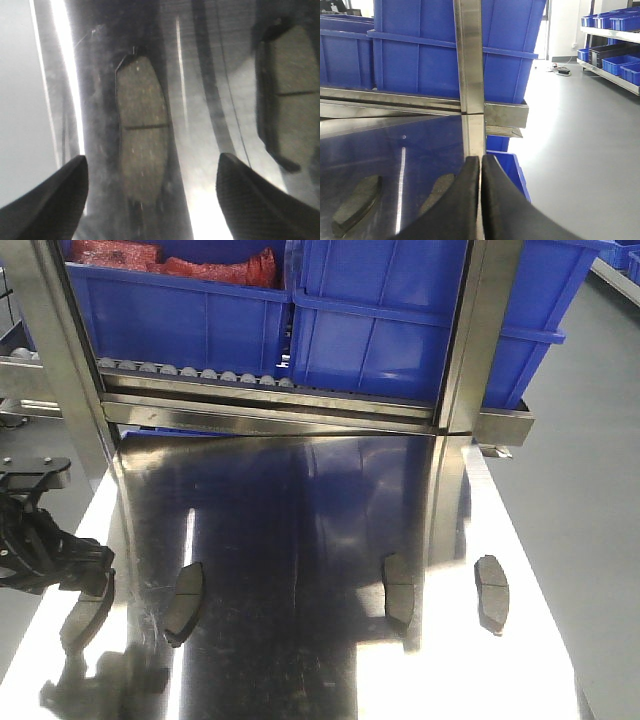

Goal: Move and align brake pads A on conveyor
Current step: 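Lower the left gripper onto the brake pad nearest it and close, then lift the grasped brake pad off the table with the left gripper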

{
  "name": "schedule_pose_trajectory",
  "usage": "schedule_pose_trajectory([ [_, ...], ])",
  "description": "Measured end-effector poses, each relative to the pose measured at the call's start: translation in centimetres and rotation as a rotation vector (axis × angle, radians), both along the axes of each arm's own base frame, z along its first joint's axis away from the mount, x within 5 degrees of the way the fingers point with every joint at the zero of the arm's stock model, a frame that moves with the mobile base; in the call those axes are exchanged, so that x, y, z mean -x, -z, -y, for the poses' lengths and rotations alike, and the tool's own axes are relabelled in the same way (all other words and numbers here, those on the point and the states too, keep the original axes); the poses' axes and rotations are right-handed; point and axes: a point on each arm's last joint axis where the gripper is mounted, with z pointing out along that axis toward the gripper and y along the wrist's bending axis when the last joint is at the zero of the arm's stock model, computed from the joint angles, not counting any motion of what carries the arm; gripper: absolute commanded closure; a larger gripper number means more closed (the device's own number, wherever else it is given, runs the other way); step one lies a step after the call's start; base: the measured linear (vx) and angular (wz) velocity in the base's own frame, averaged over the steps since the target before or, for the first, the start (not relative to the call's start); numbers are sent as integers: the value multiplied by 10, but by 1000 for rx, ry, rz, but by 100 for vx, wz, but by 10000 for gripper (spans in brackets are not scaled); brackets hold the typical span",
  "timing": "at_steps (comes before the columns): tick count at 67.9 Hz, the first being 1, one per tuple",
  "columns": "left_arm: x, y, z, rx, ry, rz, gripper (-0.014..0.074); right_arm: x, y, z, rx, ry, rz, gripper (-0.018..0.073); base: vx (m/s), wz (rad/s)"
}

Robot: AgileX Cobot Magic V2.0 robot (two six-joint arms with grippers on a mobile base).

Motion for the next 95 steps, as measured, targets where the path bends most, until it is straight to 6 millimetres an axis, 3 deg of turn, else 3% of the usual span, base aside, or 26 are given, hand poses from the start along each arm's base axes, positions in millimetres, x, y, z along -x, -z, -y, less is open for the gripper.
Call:
schedule_pose_trajectory([
  [34,-25,35,-4,-46,-18,-74,73,0,0,0,0,0,0,571,0,0],
  [62,-28,42,10,-66,27,-58,76,0,0,0,0,0,0,571,0,0],
  [76,-30,50,7,-105,-24,-89,76,0,0,0,0,0,0,571,0,0],
  [87,-31,50,11,-106,5,-89,122,0,0,0,0,0,0,571,0,0],
  [95,-31,52,14,-102,23,-91,248,0,0,0,0,0,0,571,0,0],
])
